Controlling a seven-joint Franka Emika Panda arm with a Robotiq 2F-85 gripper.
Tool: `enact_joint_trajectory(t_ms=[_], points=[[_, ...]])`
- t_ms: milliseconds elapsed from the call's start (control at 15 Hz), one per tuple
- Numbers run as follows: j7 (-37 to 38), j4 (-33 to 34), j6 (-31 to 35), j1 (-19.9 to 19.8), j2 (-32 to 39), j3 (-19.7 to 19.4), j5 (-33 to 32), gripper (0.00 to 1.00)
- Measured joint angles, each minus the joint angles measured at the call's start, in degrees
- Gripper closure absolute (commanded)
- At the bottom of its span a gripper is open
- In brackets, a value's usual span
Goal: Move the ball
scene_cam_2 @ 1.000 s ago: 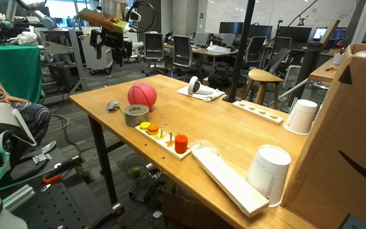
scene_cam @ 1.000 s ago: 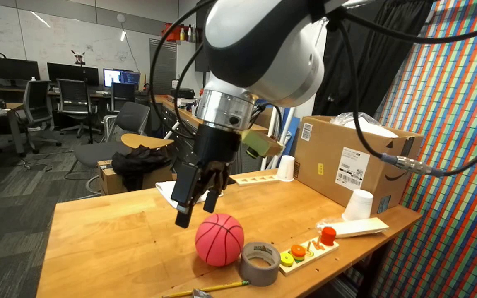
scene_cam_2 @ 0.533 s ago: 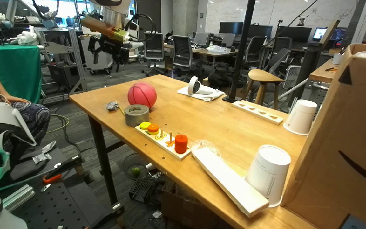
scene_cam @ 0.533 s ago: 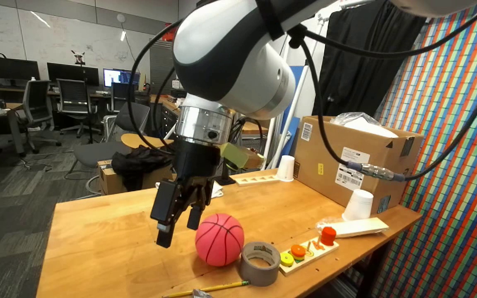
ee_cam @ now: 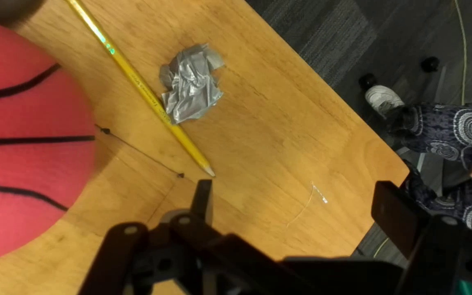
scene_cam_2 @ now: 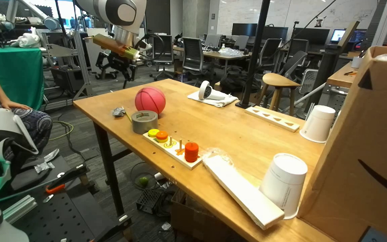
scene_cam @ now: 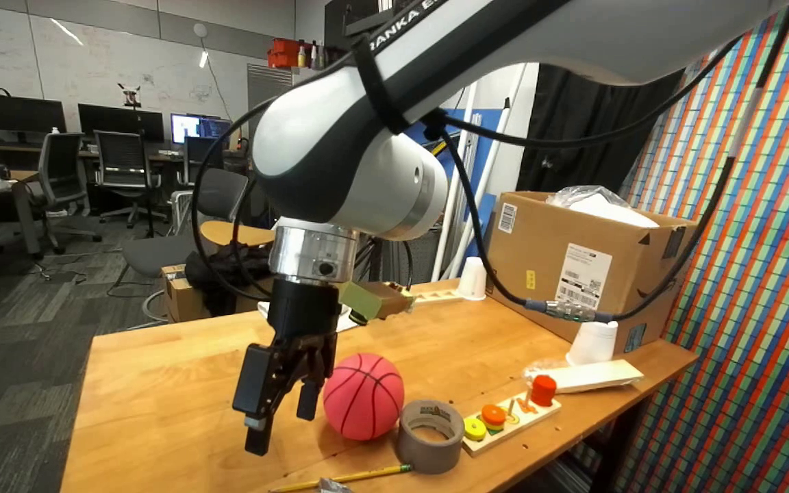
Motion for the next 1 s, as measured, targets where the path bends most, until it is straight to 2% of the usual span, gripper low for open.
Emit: enact_joint_trajectory(t_ms=[267,467,733,1000], points=[[0.0,2.6,-0.4,-1.7,4.0,0.0,-0.3,0.0],[0.2,3.7,0.1,-6.3,4.2,-2.6,-1.1,0.0],[0.3,2.8,1.5,-12.1,-2.3,-7.2,-8.8,0.0],[0.5,-0.3,1.5,-14.7,-13.1,-10.5,-19.2,0.0]])
